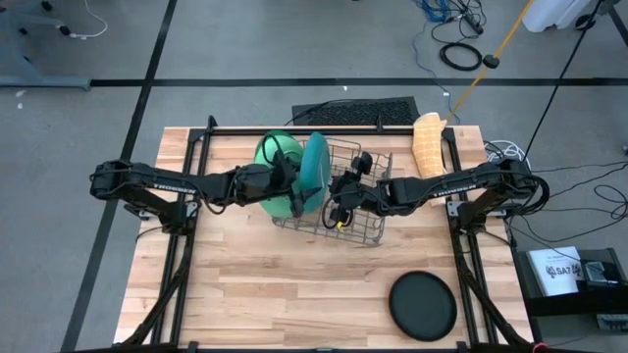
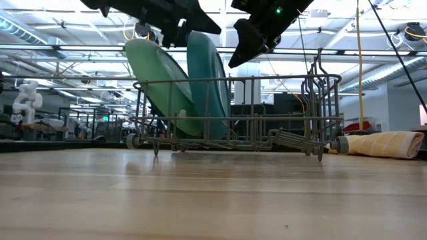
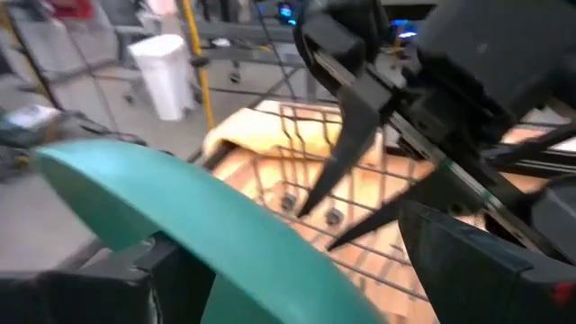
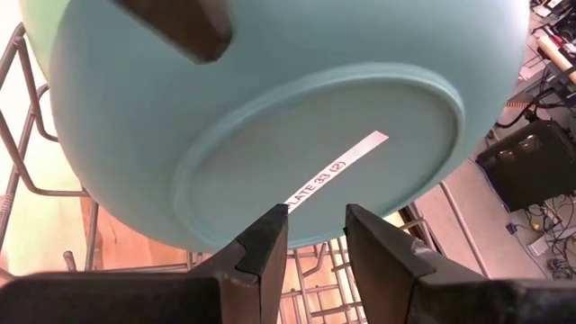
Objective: Sort dishes
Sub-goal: Put the blue plate into the dish rack, then put the black plate into the dish rack
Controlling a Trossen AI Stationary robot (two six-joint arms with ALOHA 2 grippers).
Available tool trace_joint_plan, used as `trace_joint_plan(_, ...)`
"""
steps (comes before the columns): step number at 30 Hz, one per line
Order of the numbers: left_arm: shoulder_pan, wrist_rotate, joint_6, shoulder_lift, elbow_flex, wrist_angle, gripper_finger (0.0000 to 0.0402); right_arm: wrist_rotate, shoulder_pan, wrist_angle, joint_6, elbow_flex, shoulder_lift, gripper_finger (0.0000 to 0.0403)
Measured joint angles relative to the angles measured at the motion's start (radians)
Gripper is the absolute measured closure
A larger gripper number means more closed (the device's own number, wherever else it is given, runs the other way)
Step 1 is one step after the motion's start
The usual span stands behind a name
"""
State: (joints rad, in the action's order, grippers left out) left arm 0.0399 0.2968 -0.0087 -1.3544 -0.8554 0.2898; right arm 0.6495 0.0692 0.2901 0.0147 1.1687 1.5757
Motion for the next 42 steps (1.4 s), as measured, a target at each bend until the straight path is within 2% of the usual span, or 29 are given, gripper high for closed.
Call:
trace_joint_plan(6, -0.034, 0.114, 0.093, 0.0, -0.031, -0.004, 0.007, 0.0, 0.0, 0.001, -0.001, 0.0, 0.0, 0.0294)
trace_joint_plan(10, -0.037, 0.148, 0.101, 0.0, -0.048, -0.056, 0.007, 0.0, 0.0, 0.001, -0.001, 0.0, 0.0, 0.0294)
trace_joint_plan(15, -0.057, 0.257, 0.103, 0.0, -0.048, -0.117, 0.007, 0.0, 0.0, 0.0, -0.002, 0.0, 0.0, 0.0294)
trace_joint_plan(24, -0.101, 0.384, 0.218, 0.0, -0.064, -0.087, 0.007, 0.0, 0.0, 0.0, -0.001, 0.0, 0.0, 0.0294)
trace_joint_plan(31, -0.129, 0.443, 0.254, 0.0, -0.068, -0.079, 0.007, 0.0, 0.0, 0.0, -0.001, 0.0, 0.0, 0.0294)
trace_joint_plan(38, -0.189, 0.569, 0.371, 0.001, -0.069, 0.049, 0.007, 0.0, 0.0, 0.001, -0.001, 0.0, 0.0, 0.0294)
trace_joint_plan(42, -0.235, 0.623, 0.399, 0.022, -0.069, 0.06, 0.007, 0.0, 0.0, 0.003, -0.001, 0.0, 0.0, 0.0294)
